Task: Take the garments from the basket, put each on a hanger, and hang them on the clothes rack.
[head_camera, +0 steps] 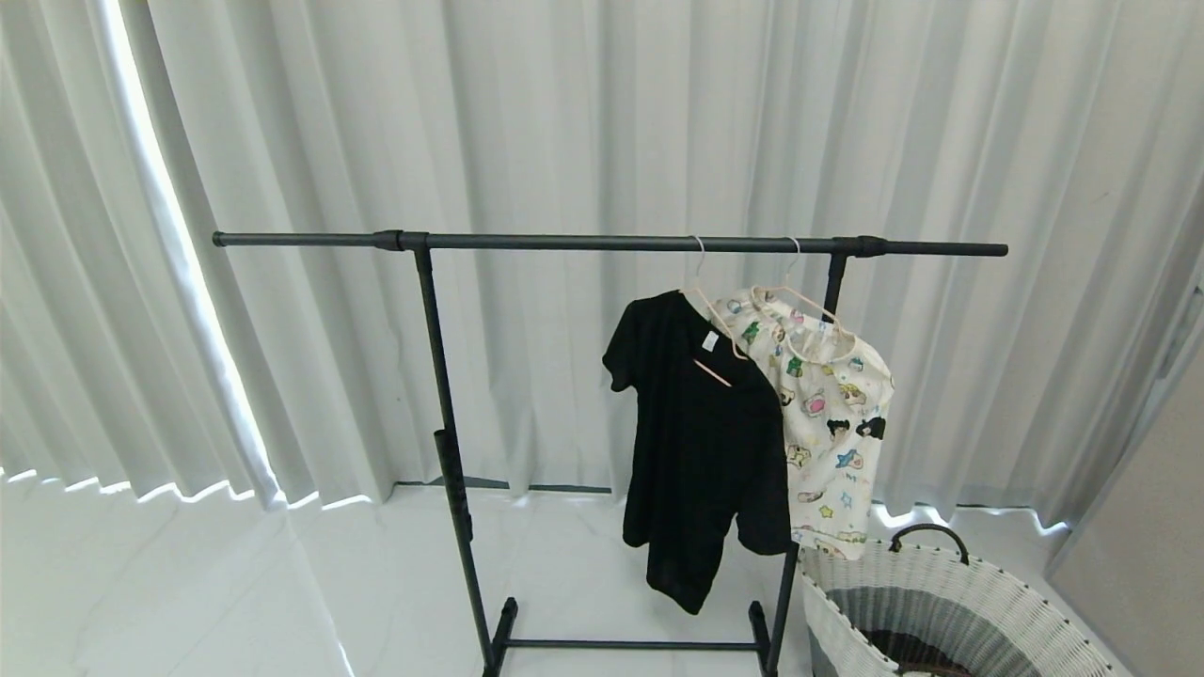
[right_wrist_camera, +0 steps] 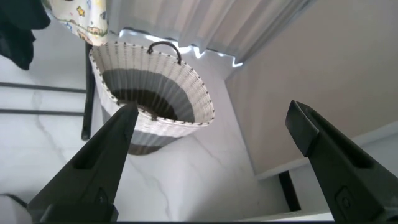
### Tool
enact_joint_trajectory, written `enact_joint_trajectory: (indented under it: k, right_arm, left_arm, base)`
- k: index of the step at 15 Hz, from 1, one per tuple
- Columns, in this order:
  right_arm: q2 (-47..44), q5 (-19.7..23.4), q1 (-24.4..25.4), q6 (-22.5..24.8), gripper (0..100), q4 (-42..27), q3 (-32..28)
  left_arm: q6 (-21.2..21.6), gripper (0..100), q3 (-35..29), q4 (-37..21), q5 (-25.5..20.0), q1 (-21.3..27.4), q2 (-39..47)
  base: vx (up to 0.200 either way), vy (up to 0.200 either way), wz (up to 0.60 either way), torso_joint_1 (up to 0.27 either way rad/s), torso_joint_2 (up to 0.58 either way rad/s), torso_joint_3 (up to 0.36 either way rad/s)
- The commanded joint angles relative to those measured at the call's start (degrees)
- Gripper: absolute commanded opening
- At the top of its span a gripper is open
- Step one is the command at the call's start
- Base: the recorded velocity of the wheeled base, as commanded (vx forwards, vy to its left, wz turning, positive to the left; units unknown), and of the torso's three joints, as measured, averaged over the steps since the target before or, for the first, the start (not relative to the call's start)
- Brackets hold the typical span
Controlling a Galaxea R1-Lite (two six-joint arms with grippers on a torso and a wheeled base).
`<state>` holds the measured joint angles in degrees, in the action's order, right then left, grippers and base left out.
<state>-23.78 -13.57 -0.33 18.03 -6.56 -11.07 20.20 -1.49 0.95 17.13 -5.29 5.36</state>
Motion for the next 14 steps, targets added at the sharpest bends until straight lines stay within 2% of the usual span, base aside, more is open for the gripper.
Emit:
enact_joint_trajectory:
  k: [1,2,3,4,8,9,11,14]
  right_arm:
    - [13.5,0.03,-0.02,-0.01,100,0.32,6.41]
    - [14.91,0.03,0.07,-0.1,100,0.14,6.5]
    - [16.49,0.03,0.07,-1.42,100,0.14,6.5]
    - [17.28,-0.05,0.07,-2.03,100,0.05,6.5]
    - [21.24,0.12,0.15,-2.21,100,0.05,6.5]
    - [21.5,0.12,0.15,-2.3,100,0.05,6.5]
    - [23.7,0.3,0.33,-2.65,100,0.14,6.59]
    - [23.7,0.21,0.33,-5.73,100,0.14,6.67]
  left_arm:
    - [-2.18,100,0.34,0.81,-3.68,-0.07,0.0]
    - [-2.71,100,1.14,2.13,-5.61,-0.07,0.0]
    - [-3.24,100,1.49,3.97,-9.39,0.02,0.0]
    - [-4.03,100,1.49,3.97,-9.92,0.02,0.0]
    - [-14.4,100,1.49,2.92,-14.14,-0.07,0.09]
    - [-14.31,100,1.49,2.92,-15.02,-0.07,0.09]
    - [-11.67,100,1.49,2.21,-22.93,-0.07,0.09]
    - [-12.11,100,1.49,0.54,-23.46,-0.07,0.09]
  base:
    - [0.0,0.0,0.0,-0.246,0.54,0.305]
    - [0.0,0.0,0.0,-0.237,0.52,0.29]
    - [0.0,0.0,0.0,-0.232,0.52,0.295]
    - [0.0,0.0,0.0,-0.237,0.54,0.29]
    - [0.0,0.0,0.0,-0.206,0.51,0.288]
    - [0.0,0.0,0.0,-0.207,0.51,0.286]
    - [0.0,0.0,0.0,-0.205,0.5,0.283]
    - [0.0,0.0,0.0,-0.188,0.48,0.292]
